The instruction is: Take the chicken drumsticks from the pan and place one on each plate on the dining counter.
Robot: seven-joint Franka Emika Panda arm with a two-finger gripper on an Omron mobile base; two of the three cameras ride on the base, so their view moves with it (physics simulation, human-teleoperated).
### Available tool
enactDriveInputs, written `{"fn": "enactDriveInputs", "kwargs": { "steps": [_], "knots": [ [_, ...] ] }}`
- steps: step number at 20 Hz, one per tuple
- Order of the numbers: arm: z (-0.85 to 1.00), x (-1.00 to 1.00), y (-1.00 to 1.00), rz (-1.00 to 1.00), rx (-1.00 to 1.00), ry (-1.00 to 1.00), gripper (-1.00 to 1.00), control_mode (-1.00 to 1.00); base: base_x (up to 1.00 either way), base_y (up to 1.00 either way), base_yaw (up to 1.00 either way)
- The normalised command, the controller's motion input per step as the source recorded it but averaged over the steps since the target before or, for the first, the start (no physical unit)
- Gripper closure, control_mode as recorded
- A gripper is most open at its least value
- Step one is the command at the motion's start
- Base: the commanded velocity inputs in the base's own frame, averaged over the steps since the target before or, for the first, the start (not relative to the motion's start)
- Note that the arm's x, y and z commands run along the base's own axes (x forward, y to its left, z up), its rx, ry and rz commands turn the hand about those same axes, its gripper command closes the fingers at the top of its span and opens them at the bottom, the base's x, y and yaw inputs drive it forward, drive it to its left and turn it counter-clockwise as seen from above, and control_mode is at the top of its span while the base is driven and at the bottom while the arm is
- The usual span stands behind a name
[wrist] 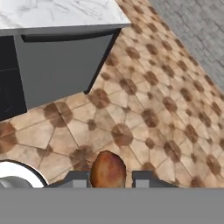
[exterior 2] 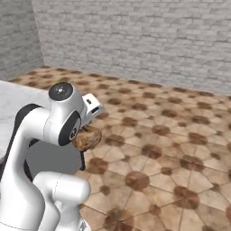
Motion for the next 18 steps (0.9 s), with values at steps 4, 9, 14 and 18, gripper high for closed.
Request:
{"fn": "enactDriveInputs", "kwargs": {
  "steps": [4, 9, 14, 18],
  "knots": [
    [0.0, 0.0, 0.0, 0.0, 0.0, 0.0, 1.0, 1.0, 1.0, 0.1, 0.0],
    [0.0, 0.0, 0.0, 0.0, 0.0, 0.0, 1.0, 1.0, 1.0, 0.05, 0.0],
    [0.0, 0.0, 0.0, 0.0, 0.0, 0.0, 1.0, 1.0, 1.0, 0.06, 0.01],
    [0.0, 0.0, 0.0, 0.0, 0.0, 0.0, 1.0, 1.0, 1.0, 0.08, 0.03]
  ]
}}
